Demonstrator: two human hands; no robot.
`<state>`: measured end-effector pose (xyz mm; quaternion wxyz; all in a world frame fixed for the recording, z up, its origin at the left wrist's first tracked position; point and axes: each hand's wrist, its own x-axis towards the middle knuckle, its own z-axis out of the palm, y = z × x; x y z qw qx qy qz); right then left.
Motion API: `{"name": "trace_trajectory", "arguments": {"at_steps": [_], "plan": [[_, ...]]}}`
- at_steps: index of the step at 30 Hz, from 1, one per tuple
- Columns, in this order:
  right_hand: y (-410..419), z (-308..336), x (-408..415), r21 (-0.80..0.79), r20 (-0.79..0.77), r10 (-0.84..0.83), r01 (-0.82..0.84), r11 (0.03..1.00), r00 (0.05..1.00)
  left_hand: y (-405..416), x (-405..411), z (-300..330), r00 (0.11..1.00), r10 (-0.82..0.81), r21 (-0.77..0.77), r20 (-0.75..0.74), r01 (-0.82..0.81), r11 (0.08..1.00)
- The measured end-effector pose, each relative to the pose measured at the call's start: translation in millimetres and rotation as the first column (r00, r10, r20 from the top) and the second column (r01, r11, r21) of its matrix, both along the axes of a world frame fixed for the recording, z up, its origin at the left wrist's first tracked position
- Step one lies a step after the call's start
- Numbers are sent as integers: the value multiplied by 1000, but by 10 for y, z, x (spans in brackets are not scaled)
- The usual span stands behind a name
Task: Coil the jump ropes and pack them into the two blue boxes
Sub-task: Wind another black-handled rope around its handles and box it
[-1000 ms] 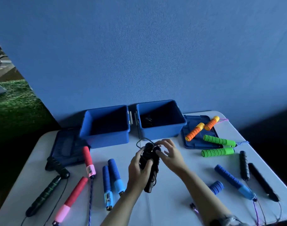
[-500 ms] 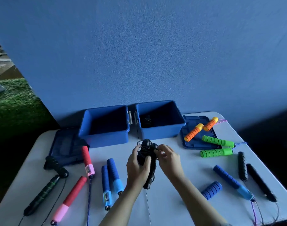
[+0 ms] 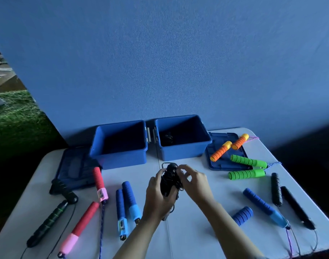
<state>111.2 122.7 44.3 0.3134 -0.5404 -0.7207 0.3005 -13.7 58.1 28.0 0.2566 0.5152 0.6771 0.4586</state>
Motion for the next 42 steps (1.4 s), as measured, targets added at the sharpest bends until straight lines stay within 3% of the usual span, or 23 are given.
{"name": "trace_trajectory", "arguments": {"at_steps": [9,15,22,30,38,42], "plan": [[120,67,127,-199,-21,-55,50,979,998,-87,40,-39,996,-91,-53,-14,90,995],[75,62,168,-471,-323,-186,13,882,928,-8,33,-23,998,50,6,29,-50,999],[-125,11,7,-478,-453,-162,-85,874,876,181,52,78,957,201,-102,209,-183,978],[-242,-86,-121,-211,-332,46,-122,970,942,184,-9,43,908,292,-164,300,-253,953],[-344,-139,-239,-347,-203,-78,3,938,976,287,-2,79,898,302,-364,321,-177,914],[-392,-110,-210,-380,-246,-86,-14,925,965,287,-9,65,884,260,-440,389,-70,895]]}}
